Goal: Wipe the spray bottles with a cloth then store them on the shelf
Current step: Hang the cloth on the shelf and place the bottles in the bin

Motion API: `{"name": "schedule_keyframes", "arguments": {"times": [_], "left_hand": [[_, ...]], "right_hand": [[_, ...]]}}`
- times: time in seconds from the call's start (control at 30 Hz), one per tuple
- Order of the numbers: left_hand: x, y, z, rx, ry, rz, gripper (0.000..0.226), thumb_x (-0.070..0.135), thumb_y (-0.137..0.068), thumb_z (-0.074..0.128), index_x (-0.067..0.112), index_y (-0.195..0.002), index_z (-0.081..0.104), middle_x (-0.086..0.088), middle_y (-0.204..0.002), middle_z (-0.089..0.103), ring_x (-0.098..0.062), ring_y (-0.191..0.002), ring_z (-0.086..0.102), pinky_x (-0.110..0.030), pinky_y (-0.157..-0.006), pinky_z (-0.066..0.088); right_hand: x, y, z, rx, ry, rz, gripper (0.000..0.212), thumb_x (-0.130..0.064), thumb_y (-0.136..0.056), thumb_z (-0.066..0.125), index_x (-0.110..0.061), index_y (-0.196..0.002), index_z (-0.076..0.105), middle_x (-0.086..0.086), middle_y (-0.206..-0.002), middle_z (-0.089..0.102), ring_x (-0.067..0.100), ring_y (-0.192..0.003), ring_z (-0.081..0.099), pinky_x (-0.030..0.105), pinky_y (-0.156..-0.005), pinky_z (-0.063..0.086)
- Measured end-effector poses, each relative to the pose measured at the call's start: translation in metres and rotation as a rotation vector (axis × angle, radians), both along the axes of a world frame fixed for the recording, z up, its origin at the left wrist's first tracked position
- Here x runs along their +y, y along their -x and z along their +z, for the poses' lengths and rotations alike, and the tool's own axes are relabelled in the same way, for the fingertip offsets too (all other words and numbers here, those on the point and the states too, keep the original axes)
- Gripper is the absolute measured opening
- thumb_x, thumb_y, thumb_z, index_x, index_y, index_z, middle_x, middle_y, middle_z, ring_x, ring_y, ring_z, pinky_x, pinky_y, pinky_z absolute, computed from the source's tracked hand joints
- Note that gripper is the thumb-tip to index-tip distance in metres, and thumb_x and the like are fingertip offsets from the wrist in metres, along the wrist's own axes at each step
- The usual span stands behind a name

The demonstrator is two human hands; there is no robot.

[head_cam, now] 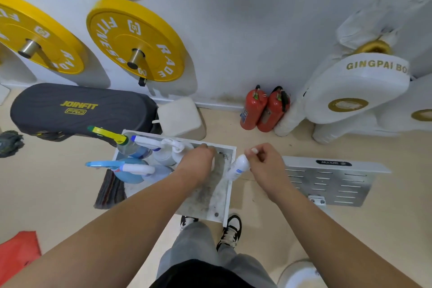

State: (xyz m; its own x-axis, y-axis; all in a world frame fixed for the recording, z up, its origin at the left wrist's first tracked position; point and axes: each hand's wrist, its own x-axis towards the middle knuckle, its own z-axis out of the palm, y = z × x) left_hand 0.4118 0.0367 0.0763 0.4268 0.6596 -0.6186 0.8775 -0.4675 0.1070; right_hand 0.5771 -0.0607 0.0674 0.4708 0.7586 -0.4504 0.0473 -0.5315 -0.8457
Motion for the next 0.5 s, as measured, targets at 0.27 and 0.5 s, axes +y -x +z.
{"name": "schedule_keyframes", "arguments": {"times": [0.27,0.5], "left_hand": [[0.009,-0.014,0.038,0.023,-0.116,-0.169,0.018,0.012,-0.105,0.055,0.006,-0.120,0.062,-0.011,-0.115,0.067,-0.025,-0.098,0.065,-0.029,-0.072,0.045],[0.029,-0.019,0.074,0.013,0.010,-0.102,0.034,0.007,-0.090,0.073,0.006,-0.124,0.069,-0.010,-0.120,0.071,-0.026,-0.107,0.067,-0.026,-0.072,0.046]], "right_hand": [[-0.010,-0.014,0.024,-0.051,-0.066,-0.022,0.034,-0.039,-0.096,0.070,-0.008,-0.086,0.059,0.002,-0.068,0.057,0.013,-0.058,0.046,0.035,-0.061,0.043],[-0.010,-0.010,0.025,0.024,-0.092,-0.058,0.034,-0.038,-0.092,0.076,-0.008,-0.084,0.061,0.018,-0.075,0.067,0.020,-0.065,0.055,0.045,-0.066,0.052]]}}
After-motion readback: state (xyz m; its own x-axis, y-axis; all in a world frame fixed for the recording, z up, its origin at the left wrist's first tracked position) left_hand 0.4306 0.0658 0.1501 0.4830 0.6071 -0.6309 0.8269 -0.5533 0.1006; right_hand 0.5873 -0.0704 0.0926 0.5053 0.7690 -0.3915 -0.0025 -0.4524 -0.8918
